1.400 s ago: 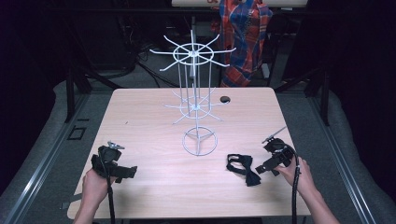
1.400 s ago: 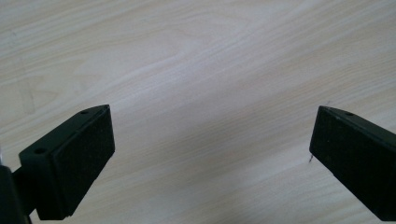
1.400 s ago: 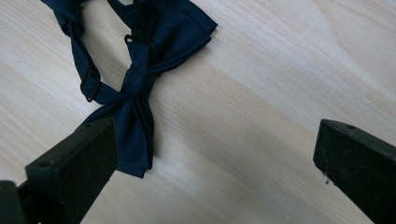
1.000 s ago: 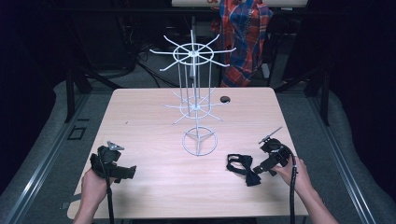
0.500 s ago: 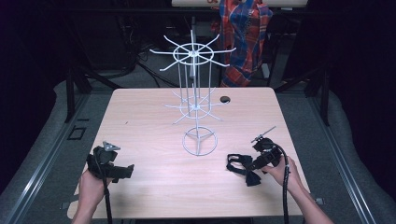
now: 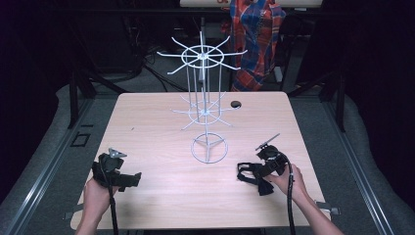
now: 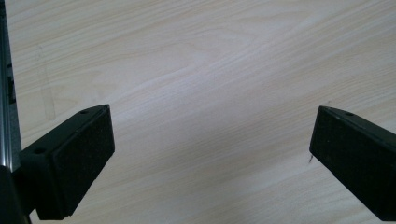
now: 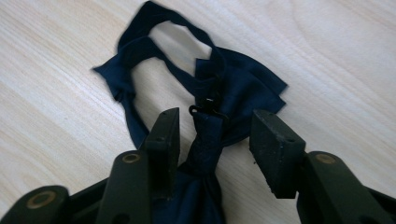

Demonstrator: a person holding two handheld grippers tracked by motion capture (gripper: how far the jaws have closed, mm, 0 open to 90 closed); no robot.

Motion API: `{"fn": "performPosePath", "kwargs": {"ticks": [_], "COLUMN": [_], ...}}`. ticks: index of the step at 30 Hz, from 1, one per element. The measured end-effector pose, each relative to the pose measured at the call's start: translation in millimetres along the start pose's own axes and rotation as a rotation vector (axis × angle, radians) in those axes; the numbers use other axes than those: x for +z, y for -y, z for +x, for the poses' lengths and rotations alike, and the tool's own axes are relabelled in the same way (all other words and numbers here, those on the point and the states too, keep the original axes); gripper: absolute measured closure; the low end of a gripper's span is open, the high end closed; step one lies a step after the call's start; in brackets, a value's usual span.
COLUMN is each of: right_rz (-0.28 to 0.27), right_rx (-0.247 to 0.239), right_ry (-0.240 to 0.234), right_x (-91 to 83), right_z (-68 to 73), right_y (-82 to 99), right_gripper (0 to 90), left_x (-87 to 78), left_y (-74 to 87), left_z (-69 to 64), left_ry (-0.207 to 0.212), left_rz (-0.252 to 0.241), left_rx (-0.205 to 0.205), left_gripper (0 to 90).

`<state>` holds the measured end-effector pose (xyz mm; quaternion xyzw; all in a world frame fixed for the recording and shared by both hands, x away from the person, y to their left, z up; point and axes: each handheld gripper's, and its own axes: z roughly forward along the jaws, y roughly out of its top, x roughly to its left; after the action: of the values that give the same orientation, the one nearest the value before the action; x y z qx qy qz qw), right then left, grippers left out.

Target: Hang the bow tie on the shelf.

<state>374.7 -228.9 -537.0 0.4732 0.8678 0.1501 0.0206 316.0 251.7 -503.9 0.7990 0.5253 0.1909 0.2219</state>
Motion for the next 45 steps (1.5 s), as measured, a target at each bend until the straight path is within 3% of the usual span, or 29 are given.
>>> {"fn": "performPosePath", "kwargs": {"ticks": [2,3,7,15,19,21,29,30,31,33,40,45], "right_rz": [0.008,0.028,0.026,0.038,0.039,0.006,-0.06,-0.083,-0.085,-0.106,-0.157,-0.164], "right_rx": [-0.018,-0.031,-0.058,-0.084,-0.088,-0.07,-0.076,-0.072,-0.071,-0.077,-0.063,-0.068], "right_ry": [0.01,0.025,0.052,0.076,0.066,0.026,0.024,-0.005,0.02,-0.007,-0.023,0.002], "right_x": [3.4,3.4,5.4,5.4,3.9,1.8,-16.1,-17.6,-20.7,-23.6,-31.3,-35.2], "right_z": [2.7,3.3,11.4,14.0,11.6,8.5,6.1,5.1,5.4,4.9,3.6,0.4], "right_y": [-0.5,-0.8,-1.3,-1.7,-0.9,-0.6,-1.3,-1.4,-1.5,-1.8,-2.6,-4.1], "right_gripper": [57.5,61.6,73.7,76.8,77.3,77.3,77.2,77.2,77.2,77.1,77.1,77.0], "left_x": [0.3,-0.1,-1.0,-1.6,-0.8,-0.9,0.9,0.3,-0.2,-1.0,-0.7,-0.2], "left_y": [-0.5,-0.7,0.4,-1.3,-2.5,-3.1,-4.5,-4.2,-4.0,-3.4,-2.8,-1.4], "left_z": [-1.6,-1.7,0.2,-4.4,-4.8,-6.0,-8.1,-8.1,-7.8,-5.8,-5.3,-2.6], "left_ry": [0.001,0.0,-0.007,-0.007,-0.001,0.005,0.017,0.014,0.011,0.008,0.008,0.012], "left_rz": [0.004,0.003,0.006,0.003,-0.006,-0.01,-0.01,-0.011,-0.013,-0.012,-0.013,-0.011], "left_rx": [0.007,0.014,0.008,0.028,0.028,0.039,0.052,0.055,0.057,0.055,0.053,0.044], "left_gripper": [0.0,0.0,0.1,0.1,0.0,0.0,0.0,0.0,0.0,0.0,0.0,0.0]}}
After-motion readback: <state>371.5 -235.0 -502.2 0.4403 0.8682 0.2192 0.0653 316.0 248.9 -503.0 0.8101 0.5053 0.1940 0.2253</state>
